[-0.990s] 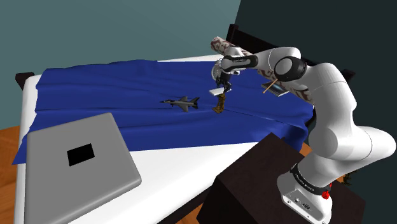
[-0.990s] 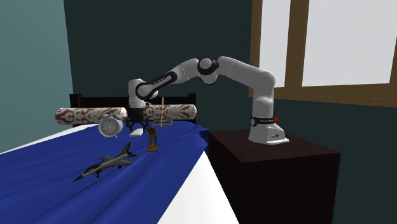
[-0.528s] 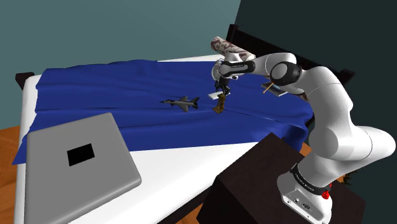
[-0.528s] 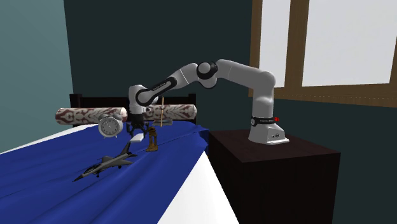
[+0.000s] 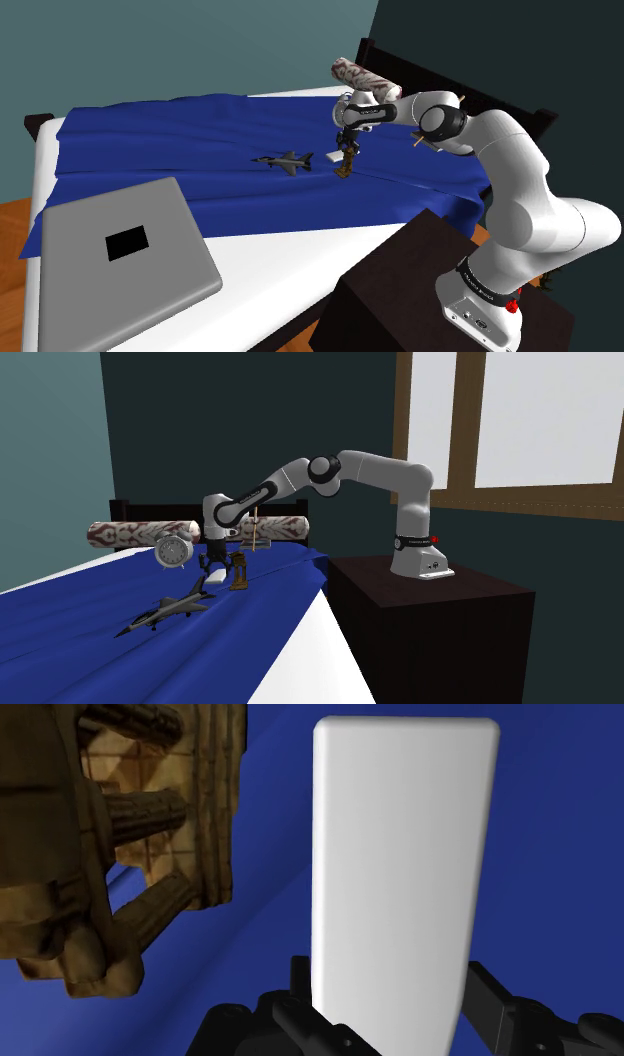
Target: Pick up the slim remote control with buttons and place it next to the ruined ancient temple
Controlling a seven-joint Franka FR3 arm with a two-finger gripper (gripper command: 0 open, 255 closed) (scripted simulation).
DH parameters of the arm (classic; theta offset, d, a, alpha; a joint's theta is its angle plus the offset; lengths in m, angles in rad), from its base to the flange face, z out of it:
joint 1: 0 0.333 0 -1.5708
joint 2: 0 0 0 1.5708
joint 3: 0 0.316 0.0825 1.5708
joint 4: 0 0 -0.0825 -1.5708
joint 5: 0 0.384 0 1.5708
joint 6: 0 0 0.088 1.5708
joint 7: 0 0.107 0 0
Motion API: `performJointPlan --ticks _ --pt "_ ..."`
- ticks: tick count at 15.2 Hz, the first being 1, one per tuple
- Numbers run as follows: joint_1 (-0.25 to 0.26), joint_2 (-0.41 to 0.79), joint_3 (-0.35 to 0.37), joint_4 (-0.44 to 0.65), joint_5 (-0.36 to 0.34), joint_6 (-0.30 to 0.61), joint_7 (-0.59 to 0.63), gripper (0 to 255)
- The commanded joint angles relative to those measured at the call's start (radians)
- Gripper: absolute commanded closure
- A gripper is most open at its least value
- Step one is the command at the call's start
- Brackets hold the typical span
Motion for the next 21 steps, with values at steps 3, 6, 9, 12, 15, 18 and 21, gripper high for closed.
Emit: performJointPlan --ticks 3,6,9,12,15,18,21 --pt "0.001 0.003 0.0 0.004 0.0 0.0 -0.001 255" --pt "0.001 0.003 0.0 0.005 0.0 -0.001 -0.001 0" --pt "0.001 0.003 0.0 0.005 0.0 -0.001 -0.001 0" --pt "-0.006 -0.029 0.004 -0.021 0.002 -0.008 0.002 0" --pt "-0.021 -0.106 0.017 -0.072 0.009 -0.038 0.007 0" --pt "-0.021 -0.106 0.017 -0.072 0.009 -0.038 0.007 0" --pt "-0.021 -0.106 0.017 -0.072 0.009 -0.038 0.007 0"
